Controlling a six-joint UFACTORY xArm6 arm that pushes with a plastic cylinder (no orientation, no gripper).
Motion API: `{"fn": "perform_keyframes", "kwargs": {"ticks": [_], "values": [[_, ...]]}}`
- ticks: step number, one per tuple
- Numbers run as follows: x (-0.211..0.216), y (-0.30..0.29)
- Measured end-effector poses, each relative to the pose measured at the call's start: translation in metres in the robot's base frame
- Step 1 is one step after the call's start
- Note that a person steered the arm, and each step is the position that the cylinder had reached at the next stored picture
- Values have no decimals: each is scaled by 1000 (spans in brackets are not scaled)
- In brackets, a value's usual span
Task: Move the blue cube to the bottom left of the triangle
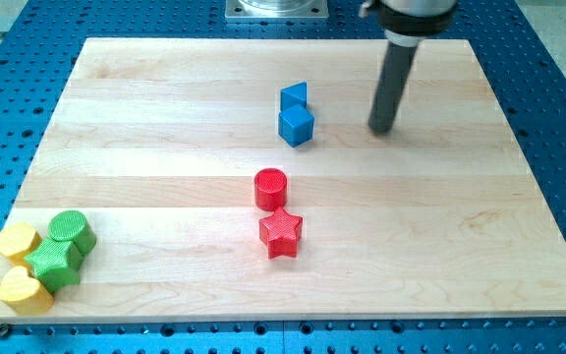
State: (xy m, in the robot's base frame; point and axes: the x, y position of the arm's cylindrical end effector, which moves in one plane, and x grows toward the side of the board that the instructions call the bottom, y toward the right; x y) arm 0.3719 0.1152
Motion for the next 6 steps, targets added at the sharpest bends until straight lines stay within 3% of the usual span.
{"fn": "perform_keyframes", "kwargs": {"ticks": [2, 3, 5, 6], "values": [[13, -78], [23, -79], [-41, -48], [-43, -63]]}}
